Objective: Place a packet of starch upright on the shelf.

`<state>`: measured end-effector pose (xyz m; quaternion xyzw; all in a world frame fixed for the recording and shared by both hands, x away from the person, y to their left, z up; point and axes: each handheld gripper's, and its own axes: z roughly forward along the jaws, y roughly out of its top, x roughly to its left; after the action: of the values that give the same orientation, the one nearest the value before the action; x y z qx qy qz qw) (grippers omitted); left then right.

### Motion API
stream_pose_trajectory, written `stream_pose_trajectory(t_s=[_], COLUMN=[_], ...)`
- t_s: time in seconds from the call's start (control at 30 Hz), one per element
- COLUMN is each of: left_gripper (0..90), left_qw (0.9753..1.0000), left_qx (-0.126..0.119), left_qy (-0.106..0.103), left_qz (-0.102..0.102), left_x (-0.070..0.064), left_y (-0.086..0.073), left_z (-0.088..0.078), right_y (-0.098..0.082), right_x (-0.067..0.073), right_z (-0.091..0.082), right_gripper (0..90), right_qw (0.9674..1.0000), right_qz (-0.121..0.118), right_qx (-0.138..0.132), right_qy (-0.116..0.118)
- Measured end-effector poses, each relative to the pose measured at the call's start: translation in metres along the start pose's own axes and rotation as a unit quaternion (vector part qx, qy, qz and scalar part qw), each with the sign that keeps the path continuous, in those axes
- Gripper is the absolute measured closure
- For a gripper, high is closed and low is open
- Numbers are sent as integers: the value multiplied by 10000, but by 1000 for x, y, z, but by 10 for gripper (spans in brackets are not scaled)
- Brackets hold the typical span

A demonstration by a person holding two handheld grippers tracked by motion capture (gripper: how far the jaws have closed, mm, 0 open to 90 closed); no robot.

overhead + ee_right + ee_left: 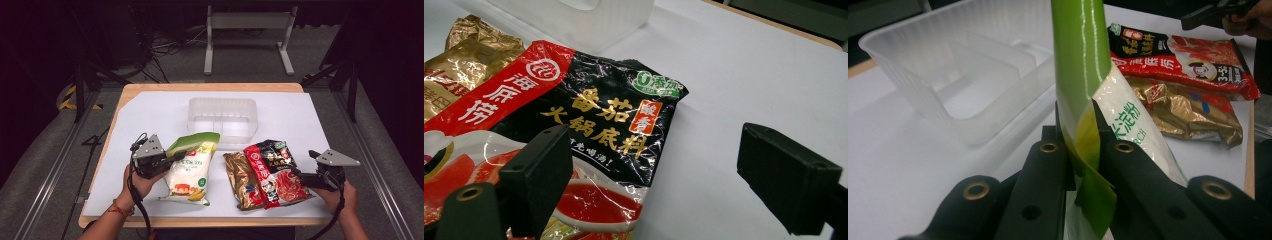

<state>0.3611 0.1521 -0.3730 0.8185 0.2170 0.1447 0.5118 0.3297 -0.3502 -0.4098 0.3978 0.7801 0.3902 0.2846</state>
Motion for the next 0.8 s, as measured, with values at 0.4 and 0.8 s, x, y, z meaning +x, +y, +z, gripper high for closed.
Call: stream_pose_trajectory(t_s=[0.4, 0.8], left_gripper=[900, 900], left_qw=[9986, 9947], left_qx=[-514, -997], left_qy=[20, 192], left_qz=[99, -141], left_x=[-9, -2], left_y=[21, 49], left_z=[-22, -22], right_y=[-1, -2], right_x=[-1, -2], right_z=[0, 0], right_gripper=[153, 152], right_qw=[10000, 10000], right_qz=[2, 16], right_qx=[17, 37], right_qy=[-32, -47])
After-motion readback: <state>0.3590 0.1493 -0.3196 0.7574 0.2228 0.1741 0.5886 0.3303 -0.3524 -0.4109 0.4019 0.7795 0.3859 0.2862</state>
